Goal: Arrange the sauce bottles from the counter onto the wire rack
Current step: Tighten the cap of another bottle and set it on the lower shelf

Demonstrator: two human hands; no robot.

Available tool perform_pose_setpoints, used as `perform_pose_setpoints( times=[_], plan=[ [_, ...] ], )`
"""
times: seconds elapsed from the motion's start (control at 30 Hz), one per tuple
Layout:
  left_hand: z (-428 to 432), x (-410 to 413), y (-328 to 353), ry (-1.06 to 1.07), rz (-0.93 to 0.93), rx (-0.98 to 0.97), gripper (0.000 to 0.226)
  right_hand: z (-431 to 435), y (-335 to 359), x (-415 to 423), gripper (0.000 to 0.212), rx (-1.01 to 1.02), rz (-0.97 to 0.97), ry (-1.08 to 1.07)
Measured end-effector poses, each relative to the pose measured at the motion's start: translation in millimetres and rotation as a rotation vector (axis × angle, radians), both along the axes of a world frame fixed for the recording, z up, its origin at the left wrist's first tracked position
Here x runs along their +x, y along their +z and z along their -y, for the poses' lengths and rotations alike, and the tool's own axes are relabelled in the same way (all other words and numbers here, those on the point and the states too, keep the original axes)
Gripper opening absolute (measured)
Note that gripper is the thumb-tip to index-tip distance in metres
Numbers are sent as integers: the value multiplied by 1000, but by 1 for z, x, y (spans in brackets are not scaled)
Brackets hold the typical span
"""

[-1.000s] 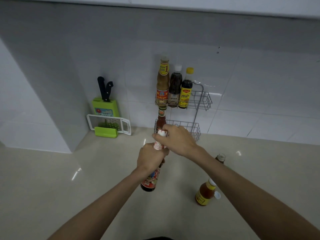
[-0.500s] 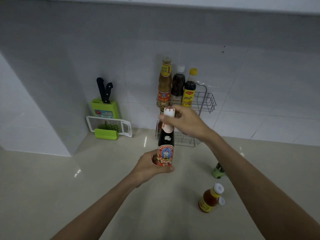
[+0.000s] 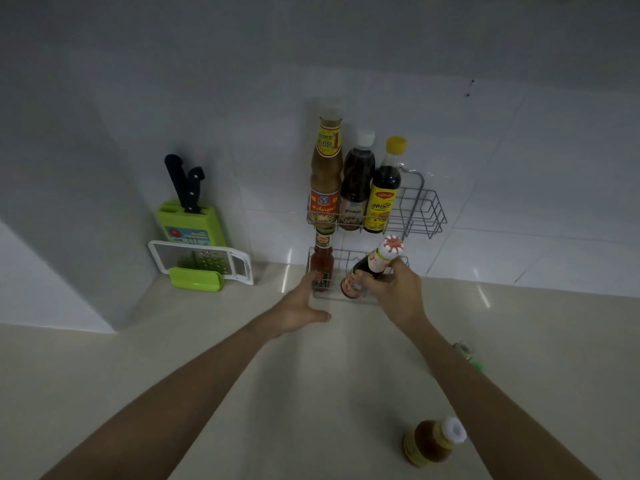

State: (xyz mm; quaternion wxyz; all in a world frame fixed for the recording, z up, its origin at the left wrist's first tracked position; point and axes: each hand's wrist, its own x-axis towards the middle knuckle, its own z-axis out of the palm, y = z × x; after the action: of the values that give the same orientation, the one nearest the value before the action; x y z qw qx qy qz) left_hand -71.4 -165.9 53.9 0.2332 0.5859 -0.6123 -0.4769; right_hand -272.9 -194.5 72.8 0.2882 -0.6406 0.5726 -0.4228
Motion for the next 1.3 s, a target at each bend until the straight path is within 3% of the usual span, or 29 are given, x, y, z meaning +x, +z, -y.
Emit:
perform_pose_setpoints(
  times=[0.17,0.37,0.57,0.73,1.1,1.3],
  plan=[
    [55,1,1,86,13,-34,88,33,-31,15,30,-61,76,68],
    [99,2,-9,177,48,24,86,74,-53,30,28,42,-105,86],
    [118,6,-20,168,-9,-23,55,100,-63,37,37,165,-242,123],
    [123,1,-26,228,66,-121,36,116,-67,37,44,257,-248,132],
    [125,0,-32,311,64,-167,37,123,-78,41,50,404,-292,155],
    [121,3,-31,221,50,-139,45,124,-77,41,52,495,-219,116]
  ],
)
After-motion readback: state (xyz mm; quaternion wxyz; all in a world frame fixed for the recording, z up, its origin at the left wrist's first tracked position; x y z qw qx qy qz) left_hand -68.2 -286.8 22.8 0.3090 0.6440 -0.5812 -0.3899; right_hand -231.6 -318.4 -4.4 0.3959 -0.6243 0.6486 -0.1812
